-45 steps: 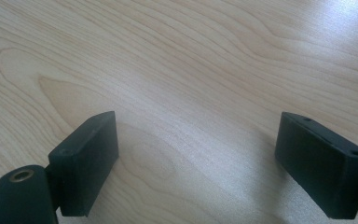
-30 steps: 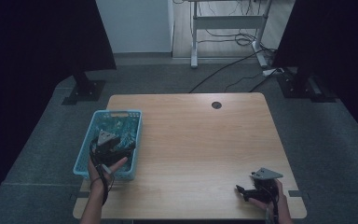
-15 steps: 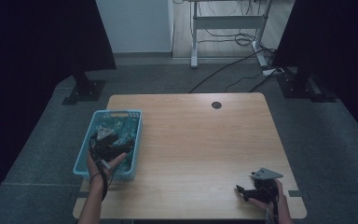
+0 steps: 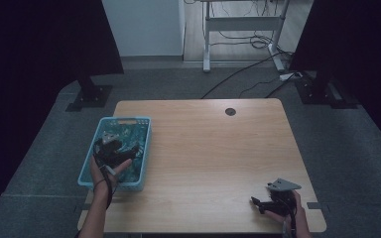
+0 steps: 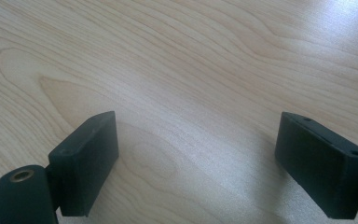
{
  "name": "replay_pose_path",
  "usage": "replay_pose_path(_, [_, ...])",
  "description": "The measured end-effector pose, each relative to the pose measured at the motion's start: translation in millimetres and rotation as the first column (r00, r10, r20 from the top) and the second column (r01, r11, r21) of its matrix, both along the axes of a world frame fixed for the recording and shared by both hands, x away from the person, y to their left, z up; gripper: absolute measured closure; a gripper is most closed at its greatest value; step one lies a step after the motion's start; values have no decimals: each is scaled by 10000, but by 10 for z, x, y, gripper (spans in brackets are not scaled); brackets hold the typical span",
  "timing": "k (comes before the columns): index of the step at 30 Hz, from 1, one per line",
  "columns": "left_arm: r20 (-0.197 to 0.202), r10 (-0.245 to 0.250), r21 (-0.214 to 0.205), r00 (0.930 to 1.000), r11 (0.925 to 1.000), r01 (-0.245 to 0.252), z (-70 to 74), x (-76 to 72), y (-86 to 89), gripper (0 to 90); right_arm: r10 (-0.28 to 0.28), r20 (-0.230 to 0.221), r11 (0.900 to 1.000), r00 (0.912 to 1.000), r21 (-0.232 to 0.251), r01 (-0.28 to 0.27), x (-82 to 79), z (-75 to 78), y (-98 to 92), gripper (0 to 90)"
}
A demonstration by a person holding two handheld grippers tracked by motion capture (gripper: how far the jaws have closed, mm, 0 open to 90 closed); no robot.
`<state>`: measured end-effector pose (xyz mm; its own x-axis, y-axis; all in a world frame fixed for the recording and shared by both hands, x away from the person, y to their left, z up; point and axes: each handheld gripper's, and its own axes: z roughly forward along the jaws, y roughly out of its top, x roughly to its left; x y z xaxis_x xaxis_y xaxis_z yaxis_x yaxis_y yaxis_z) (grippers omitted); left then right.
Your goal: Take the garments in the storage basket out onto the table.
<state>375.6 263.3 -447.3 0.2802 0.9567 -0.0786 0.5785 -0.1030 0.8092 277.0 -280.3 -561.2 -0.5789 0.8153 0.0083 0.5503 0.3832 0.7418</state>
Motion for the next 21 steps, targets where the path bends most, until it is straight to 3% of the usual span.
replay_pose_path(5, [-54, 73, -156, 10000, 9999, -74, -9, 28, 29, 270, -3, 3, 10000, 10000, -4, 3, -2, 0, 1, 128])
replay_pose_path(10, [-273, 44, 250, 9996, 9997, -37, -14, 82, 18, 267, -12, -3, 10000, 10000, 4, 12, -5, 0, 2, 128])
replay_pose_path(17, [-398, 97, 319, 9992, 9995, -84, -30, 185, 7, 263, -54, -4, 10000, 10000, 4, 54, -10, 0, 4, 128])
replay_pose_path(21, [-611, 111, 568, 9981, 9984, -76, -76, 235, 0, 261, -80, 1, 10000, 10000, 4, 80, -13, 0, 5, 128])
